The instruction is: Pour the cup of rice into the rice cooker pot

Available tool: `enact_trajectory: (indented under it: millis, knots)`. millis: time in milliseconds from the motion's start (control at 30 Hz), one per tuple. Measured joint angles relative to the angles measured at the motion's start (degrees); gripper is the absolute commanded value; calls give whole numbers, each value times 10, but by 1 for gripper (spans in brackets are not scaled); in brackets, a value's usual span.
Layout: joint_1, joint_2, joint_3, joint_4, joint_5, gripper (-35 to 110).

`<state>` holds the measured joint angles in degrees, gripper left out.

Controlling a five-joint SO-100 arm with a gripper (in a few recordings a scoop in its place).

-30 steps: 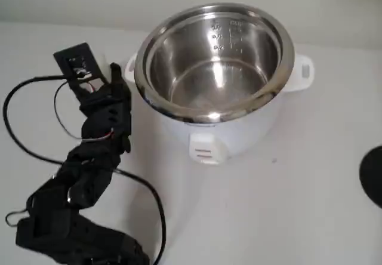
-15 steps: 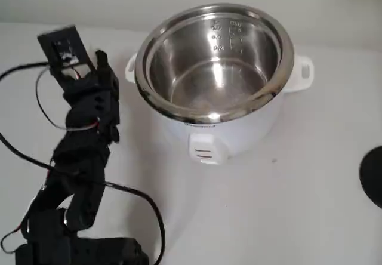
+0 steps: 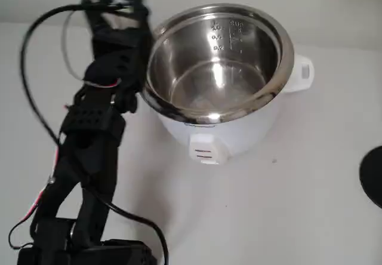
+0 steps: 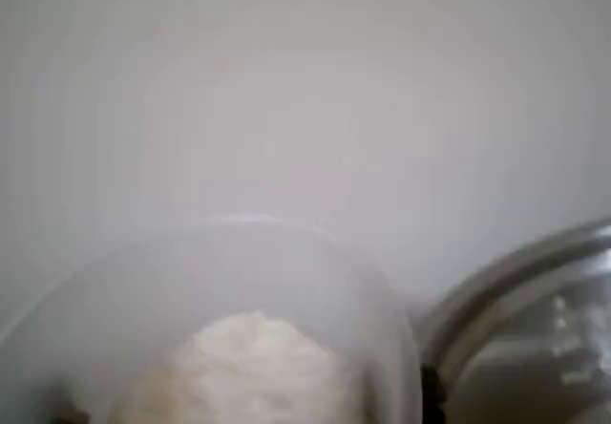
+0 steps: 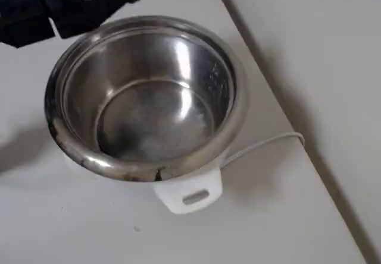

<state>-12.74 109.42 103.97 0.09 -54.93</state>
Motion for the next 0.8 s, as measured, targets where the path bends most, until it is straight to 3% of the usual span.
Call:
enact_trajectory:
  millis: [200,600,800]
  knots:
    - [33,0,-9,71,134,25]
    - [80,-28,-79,202,527,24]
    - [84,-28,-83,245,673,24]
